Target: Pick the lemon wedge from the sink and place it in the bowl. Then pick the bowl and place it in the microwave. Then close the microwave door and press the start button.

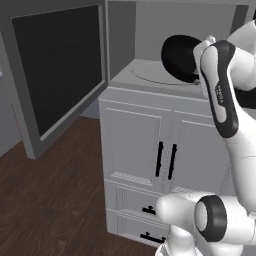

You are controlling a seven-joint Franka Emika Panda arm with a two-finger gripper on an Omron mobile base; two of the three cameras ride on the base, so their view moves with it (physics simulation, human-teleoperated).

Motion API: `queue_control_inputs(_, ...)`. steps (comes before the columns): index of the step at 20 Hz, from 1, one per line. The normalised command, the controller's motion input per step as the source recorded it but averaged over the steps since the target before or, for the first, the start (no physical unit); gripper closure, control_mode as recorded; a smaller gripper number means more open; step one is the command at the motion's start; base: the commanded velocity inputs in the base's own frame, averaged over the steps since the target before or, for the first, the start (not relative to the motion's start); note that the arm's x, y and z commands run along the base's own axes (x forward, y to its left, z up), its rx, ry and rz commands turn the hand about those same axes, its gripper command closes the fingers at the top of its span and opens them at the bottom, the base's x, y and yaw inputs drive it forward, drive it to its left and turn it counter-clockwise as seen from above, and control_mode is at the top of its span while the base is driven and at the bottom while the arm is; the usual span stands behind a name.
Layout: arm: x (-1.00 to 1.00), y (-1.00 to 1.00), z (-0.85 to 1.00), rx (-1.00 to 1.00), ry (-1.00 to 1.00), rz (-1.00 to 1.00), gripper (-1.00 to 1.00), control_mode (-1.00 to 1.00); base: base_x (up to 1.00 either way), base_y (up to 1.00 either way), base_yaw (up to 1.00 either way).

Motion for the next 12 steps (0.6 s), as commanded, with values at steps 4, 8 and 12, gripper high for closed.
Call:
queue_control_inputs(4,0.57,0.0,0.0,0.0,0.05,-0.03,1.0,-1.0,0.0,0.0,0.0)
queue_control_inputs(8,0.44,0.0,-0.03,0.0,0.0,0.0,1.0,-1.0,0.0,0.0,0.0)
queue_control_inputs(12,0.57,0.0,-0.07,0.0,0.01,0.0,1.0,-1.0,0.0,0.0,0.0)
